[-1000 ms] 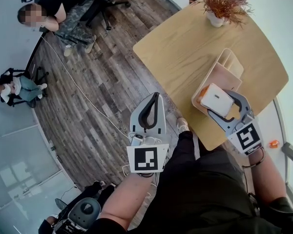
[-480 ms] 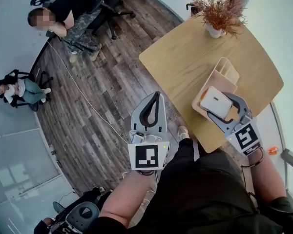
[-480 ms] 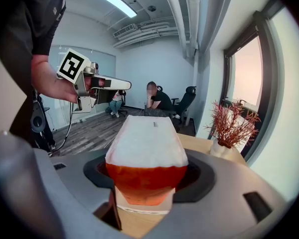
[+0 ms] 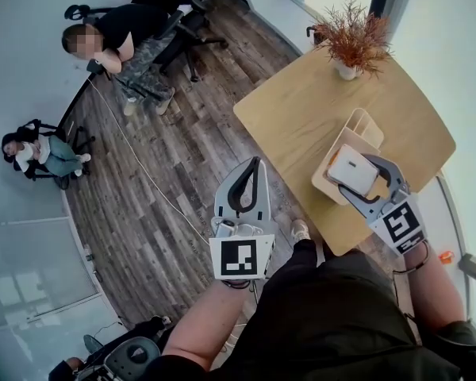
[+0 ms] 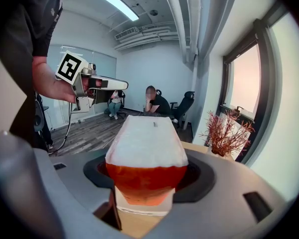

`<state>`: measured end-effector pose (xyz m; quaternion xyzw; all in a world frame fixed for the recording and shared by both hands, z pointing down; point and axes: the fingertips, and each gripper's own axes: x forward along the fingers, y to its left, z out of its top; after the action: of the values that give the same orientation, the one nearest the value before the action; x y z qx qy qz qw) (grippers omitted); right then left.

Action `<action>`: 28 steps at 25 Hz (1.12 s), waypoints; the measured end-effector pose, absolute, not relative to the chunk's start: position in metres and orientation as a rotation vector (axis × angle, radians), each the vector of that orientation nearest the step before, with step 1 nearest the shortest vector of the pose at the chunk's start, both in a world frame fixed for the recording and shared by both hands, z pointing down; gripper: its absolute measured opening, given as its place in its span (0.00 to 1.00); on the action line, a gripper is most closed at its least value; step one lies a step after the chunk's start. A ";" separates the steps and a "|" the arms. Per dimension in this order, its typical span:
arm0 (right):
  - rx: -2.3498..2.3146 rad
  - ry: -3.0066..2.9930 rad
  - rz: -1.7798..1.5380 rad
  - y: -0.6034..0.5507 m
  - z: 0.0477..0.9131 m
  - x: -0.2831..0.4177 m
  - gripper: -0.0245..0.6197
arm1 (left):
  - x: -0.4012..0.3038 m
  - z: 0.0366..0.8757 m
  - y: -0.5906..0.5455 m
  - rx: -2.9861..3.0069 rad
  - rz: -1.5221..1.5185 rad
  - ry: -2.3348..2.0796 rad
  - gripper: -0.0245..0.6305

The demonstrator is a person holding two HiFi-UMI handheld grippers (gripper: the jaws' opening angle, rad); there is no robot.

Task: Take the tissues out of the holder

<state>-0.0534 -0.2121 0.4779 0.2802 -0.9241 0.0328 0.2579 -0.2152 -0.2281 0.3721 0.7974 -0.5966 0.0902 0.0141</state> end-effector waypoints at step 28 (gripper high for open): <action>0.748 -2.556 -0.004 -0.225 0.404 -0.049 0.50 | -0.229 0.286 -0.222 2.532 0.168 -2.061 0.04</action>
<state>-0.0488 -0.2246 0.4038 0.2729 -0.9324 -0.0016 0.2371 -0.2287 -0.2219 0.2864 0.7729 -0.6293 0.0511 -0.0638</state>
